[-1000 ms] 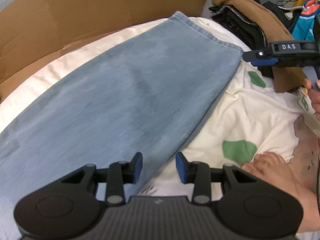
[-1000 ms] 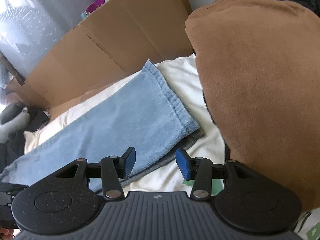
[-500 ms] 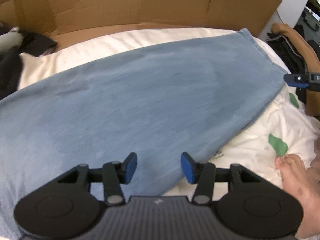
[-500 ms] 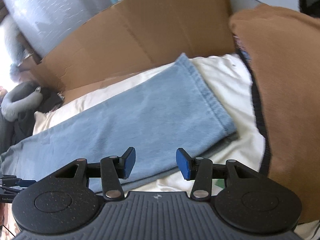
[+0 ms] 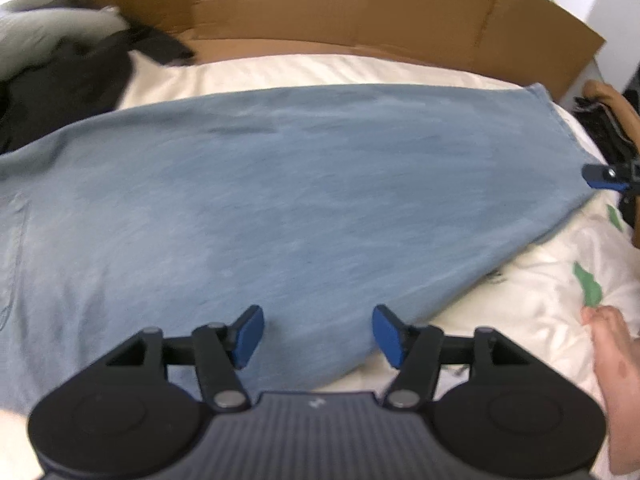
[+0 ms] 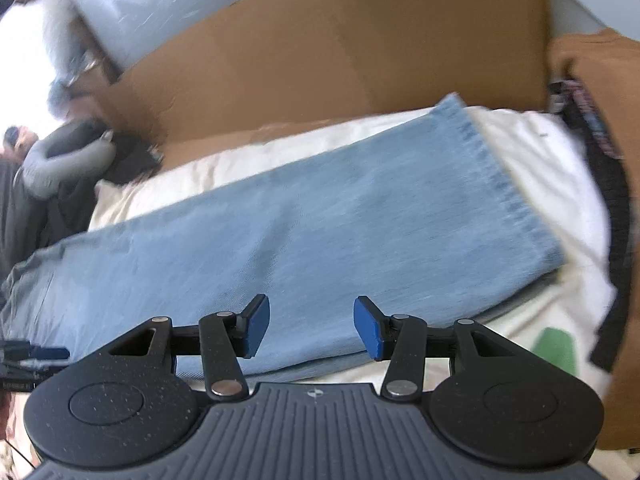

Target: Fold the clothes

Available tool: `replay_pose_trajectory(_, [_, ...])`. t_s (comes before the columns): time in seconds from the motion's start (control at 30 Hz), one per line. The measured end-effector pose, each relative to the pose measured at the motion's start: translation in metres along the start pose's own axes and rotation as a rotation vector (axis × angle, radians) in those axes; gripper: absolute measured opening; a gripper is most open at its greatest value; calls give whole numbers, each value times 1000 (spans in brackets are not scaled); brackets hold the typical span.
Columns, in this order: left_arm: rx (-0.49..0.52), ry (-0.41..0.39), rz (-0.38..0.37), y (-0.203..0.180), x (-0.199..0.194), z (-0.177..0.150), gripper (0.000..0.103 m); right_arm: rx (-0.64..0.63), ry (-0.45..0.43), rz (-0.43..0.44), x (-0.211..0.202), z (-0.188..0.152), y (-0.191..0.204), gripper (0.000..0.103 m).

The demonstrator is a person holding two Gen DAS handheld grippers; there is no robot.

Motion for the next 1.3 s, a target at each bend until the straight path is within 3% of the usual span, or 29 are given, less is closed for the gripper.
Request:
replay_pose_trajectory(0.17, [-43,-5,56,20,2,-7,66,-49,43,55,19,-7,29,55])
replay_pose_trajectory(0.67, [43,-10,14,12,-3,-26,70,-151,195,166,47,-38,77,58])
replay_pose_trajectory(0.83, [97,-10,15,-1,1,-33,85,-157,217,179,50,-43,81,58])
replay_pose_trajectory(0.9, [133,-10,27,-6,8,-35,85,-162,221,184,50,-43,83,58])
replay_pose_trajectory(1.03, [135,-26,73,-2,9,-31,74,-166,225,191,50,-44,83,58])
replay_pose_trajectory(1.1, [91,-50,47,4,4,-28,60,-166,227,193,49,-45,82,58])
replay_pose_trajectory(1.17, [73,-79,25,6,-1,-23,39,-169,229,195,50,-45,83,58])
replay_pose_trajectory(1.3, [27,-127,-5,8,-12,-12,17,-209,233,206,52,-43,89,58])
Point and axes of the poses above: each gripper's, at about its wrist camera, not at the fingertips, and x roughly the way its jaws point, y to its left, z to its top, the point moved 2 cm from there along x, roughly the way its jaws point, and after that the axes turned 8 degrees about z, right-handed, at the moved point
